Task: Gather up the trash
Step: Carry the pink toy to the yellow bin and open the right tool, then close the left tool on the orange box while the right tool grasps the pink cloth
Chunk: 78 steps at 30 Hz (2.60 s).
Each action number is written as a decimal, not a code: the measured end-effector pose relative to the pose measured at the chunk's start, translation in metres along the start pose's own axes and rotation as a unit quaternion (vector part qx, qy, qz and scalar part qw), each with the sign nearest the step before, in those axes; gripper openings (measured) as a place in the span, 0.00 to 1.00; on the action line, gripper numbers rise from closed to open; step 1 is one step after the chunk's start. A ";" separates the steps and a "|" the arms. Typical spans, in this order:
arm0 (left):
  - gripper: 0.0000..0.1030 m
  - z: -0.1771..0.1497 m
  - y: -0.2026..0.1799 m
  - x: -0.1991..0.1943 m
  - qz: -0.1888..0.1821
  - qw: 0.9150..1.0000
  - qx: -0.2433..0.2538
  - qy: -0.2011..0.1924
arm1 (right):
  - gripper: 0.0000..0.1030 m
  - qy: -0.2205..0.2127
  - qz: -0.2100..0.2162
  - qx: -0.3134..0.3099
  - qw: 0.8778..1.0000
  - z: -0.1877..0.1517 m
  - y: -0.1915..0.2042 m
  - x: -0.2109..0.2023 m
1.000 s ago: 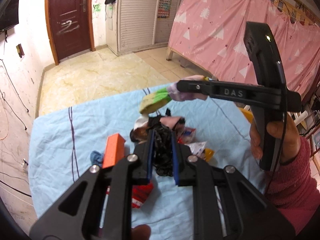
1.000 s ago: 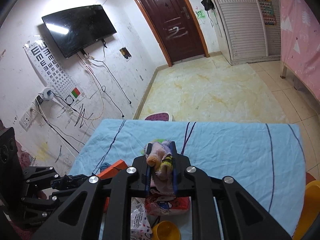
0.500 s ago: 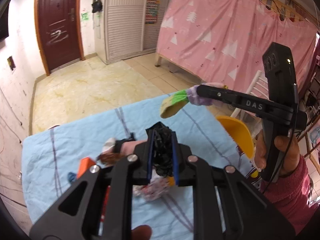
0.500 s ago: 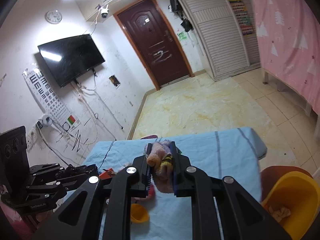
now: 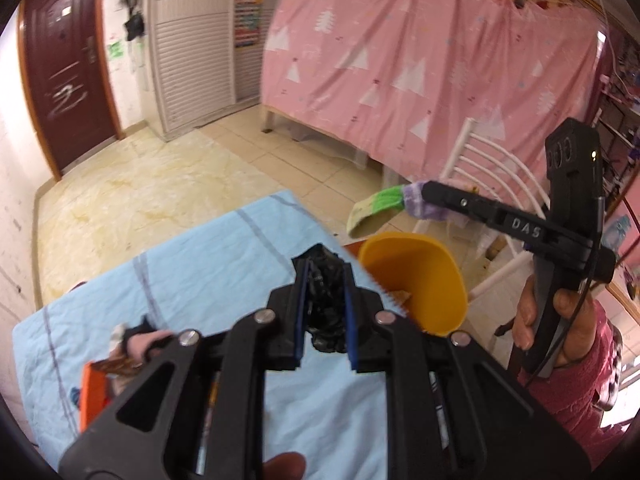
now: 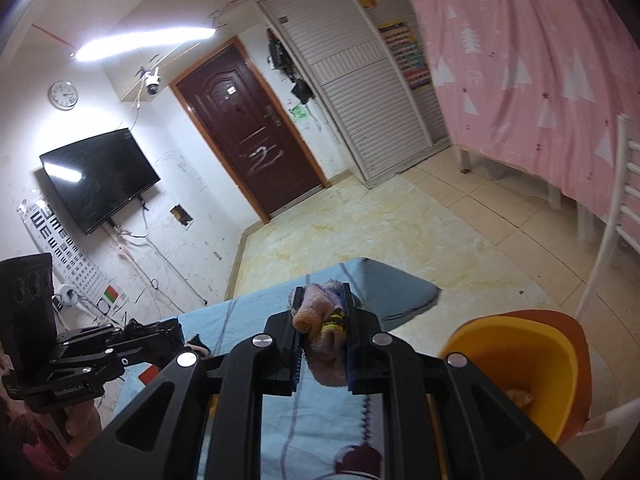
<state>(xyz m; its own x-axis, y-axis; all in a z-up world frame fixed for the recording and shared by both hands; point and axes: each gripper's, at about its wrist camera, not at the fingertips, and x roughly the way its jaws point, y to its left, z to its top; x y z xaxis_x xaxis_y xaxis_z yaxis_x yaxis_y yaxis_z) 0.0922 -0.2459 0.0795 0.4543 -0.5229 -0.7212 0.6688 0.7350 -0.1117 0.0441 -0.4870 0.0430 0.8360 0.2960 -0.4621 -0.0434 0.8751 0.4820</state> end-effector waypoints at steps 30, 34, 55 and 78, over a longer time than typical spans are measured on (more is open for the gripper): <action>0.52 0.057 -0.122 0.125 -0.044 0.997 0.008 0.070 | 0.29 -0.004 -0.110 0.099 0.989 -0.031 -0.124 -0.026; 0.52 0.057 -0.121 0.116 -0.044 0.997 0.008 0.063 | 0.46 -0.006 -0.107 0.098 0.989 -0.033 -0.122 -0.026; 0.60 0.048 0.006 0.006 0.034 0.998 -0.052 -0.009 | 0.58 0.001 -0.049 0.037 0.998 -0.023 -0.039 0.004; 0.60 -0.040 0.156 -0.075 0.168 0.978 -0.122 -0.007 | 0.62 0.104 0.045 -0.133 0.985 -0.048 0.131 0.098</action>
<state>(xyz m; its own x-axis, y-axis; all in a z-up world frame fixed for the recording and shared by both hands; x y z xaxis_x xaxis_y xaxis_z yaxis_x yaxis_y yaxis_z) 0.1389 -0.0749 0.0889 0.6333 -0.2387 -0.7361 0.3207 0.9467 -0.0310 0.0939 -0.3252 0.0257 0.6933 0.4241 -0.5826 -0.2766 0.9032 0.3283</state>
